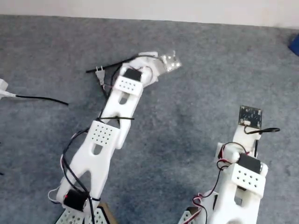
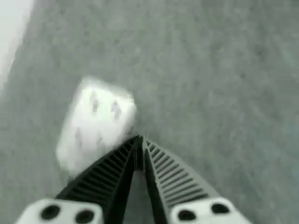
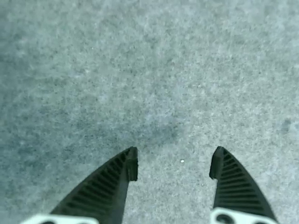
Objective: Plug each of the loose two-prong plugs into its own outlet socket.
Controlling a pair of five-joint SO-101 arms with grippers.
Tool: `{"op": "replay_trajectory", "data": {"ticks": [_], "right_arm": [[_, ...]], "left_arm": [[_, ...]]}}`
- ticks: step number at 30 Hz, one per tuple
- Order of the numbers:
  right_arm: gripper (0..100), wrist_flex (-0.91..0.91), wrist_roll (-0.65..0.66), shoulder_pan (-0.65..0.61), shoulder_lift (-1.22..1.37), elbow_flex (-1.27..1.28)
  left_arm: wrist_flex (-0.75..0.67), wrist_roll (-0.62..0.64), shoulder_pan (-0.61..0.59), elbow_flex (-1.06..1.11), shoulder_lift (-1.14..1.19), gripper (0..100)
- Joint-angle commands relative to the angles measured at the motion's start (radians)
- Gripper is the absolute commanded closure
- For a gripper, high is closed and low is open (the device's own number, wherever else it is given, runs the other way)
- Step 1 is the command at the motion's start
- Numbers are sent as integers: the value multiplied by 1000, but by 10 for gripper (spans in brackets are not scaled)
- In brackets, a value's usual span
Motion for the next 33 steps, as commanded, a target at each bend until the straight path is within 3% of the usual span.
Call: {"op": "replay_trajectory", "data": {"ticks": [1, 7, 16, 18, 24, 33], "right_arm": [[749, -18, 5, -22, -18, -5], [749, -18, 8, -73, -18, 16], [749, -48, 6, -73, -18, 22], [749, -48, 6, -73, -18, 22], [749, -51, 6, -73, -18, 36], [749, -53, 8, -73, -25, 44]], "left_arm": [[324, 132, 19, -137, -176, 995], [717, 222, 76, -277, -407, 995], [733, 279, -30, -24, -782, 989], [687, 278, -77, 59, -771, 954], [377, 281, -219, 203, -610, 704], [-26, 245, -294, 203, -306, 691]]}}
